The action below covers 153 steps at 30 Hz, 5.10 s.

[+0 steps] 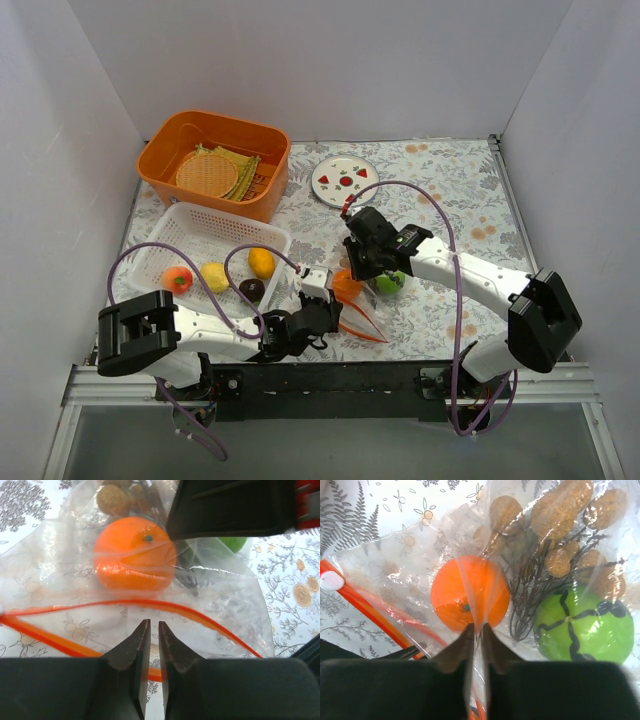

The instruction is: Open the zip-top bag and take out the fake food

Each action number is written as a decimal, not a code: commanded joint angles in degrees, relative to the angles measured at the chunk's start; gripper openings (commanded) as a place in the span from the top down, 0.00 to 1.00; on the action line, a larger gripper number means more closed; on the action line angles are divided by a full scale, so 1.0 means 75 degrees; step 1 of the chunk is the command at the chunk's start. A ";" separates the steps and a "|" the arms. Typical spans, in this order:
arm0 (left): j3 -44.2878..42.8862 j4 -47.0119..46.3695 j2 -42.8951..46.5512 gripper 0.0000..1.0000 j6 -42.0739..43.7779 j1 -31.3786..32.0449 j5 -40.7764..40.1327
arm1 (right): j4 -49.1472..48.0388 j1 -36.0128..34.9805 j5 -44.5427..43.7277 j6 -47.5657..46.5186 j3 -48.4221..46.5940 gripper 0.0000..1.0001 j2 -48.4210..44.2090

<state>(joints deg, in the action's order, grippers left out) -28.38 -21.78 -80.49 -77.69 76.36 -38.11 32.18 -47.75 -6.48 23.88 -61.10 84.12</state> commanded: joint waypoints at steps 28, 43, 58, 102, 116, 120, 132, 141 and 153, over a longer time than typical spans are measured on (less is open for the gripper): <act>-0.0365 0.0830 0.0044 0.93 -0.1466 -0.0618 -0.0193 | -0.0459 -0.2985 -0.3098 -0.0406 0.1959 0.35 -0.0963; -0.0072 0.0631 0.0430 0.92 -0.1524 -0.0689 0.0041 | -0.0319 -0.2985 -0.2944 -0.0149 0.1854 0.76 -0.0481; 0.0550 -0.0037 0.0571 0.94 -0.1758 -0.0677 0.0827 | 0.0350 -0.2962 -0.3600 -0.0287 0.1256 0.52 -0.1992; -0.0094 -0.0144 -0.0212 0.20 -0.0669 -0.0396 -0.0942 | -0.0049 -0.1731 -0.0999 -0.0618 0.0693 0.99 -0.2813; -0.1617 0.0992 -0.1806 0.04 -0.0515 -0.0501 -0.1423 | -0.0342 -0.1720 -0.0413 -0.0383 0.1291 0.99 -0.3188; -0.1723 0.0830 -0.2018 0.15 -0.0540 -0.0513 -0.1388 | -0.0260 -0.1697 -0.0507 -0.0313 0.1396 0.99 -0.3212; -0.1139 0.0244 -0.1117 0.67 -0.0340 -0.0525 -0.0861 | 0.0010 -0.1228 -0.1011 0.0050 0.1538 0.99 -0.3247; -0.0610 0.0396 -0.0472 0.72 -0.0446 -0.0525 -0.0416 | 0.0173 -0.1029 -0.1608 0.0250 0.1280 0.99 -0.3001; -0.0844 0.1941 0.0243 0.73 -0.0703 -0.0501 0.1388 | -0.0026 -0.0923 -0.2534 0.0179 0.1103 0.99 -0.2357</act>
<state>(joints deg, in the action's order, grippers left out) -33.06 -13.72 -82.76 -81.45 72.62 -32.91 33.61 -55.09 -21.47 25.32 -50.43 64.73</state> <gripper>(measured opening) 0.558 0.022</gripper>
